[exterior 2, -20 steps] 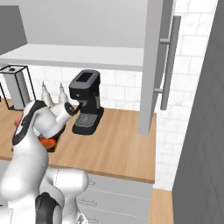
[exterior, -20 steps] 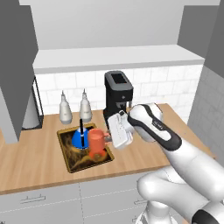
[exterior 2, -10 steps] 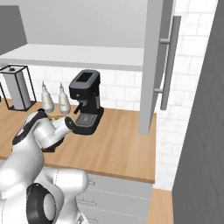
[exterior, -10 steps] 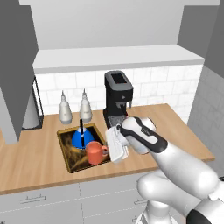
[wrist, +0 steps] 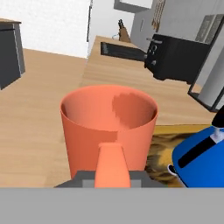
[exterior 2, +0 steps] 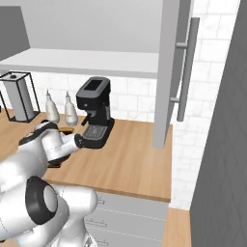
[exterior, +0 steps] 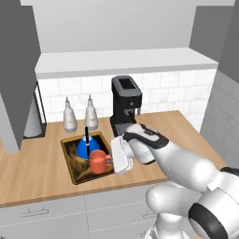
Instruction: Pick the kettle from the counter and place it on the tray. Then pick the mug from the cabinet and place it on the tray. Then close the cabinet doors.
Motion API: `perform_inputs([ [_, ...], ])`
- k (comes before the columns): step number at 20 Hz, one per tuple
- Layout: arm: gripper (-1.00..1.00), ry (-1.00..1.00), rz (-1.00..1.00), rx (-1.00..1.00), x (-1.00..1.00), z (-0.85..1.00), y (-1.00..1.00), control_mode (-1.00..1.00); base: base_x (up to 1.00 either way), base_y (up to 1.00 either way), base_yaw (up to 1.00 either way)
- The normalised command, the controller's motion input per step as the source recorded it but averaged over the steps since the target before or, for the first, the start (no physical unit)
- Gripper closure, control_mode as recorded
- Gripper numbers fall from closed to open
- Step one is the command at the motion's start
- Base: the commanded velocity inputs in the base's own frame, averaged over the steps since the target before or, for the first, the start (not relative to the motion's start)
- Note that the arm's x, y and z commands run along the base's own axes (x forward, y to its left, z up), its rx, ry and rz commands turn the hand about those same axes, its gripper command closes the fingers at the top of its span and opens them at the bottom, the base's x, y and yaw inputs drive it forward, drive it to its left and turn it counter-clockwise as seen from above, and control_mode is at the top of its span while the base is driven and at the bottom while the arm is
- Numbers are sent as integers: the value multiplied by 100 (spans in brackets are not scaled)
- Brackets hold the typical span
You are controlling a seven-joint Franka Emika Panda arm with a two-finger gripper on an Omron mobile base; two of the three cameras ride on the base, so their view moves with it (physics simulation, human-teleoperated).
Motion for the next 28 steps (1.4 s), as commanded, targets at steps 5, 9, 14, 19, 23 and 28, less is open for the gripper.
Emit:
perform_inputs([
  [5, 100, 0, 0, 0, 22, -39, 9, -100, 0, 0, 0],
  [9, 100, 0, 0, 0, 27, -34, 9, -100, 0, 0, 0],
  [14, 100, -5, 0, 0, 29, -21, 13, -100, 0, 0, 0],
  [19, 100, -2, 0, 0, 34, -20, 17, -100, 0, 0, 0],
  [23, -100, 2, 0, 0, 5, -23, 17, -100, 0, 0, 0],
  [28, -100, 3, 0, 0, -8, -18, 0, -100, 0, 0, 0],
])
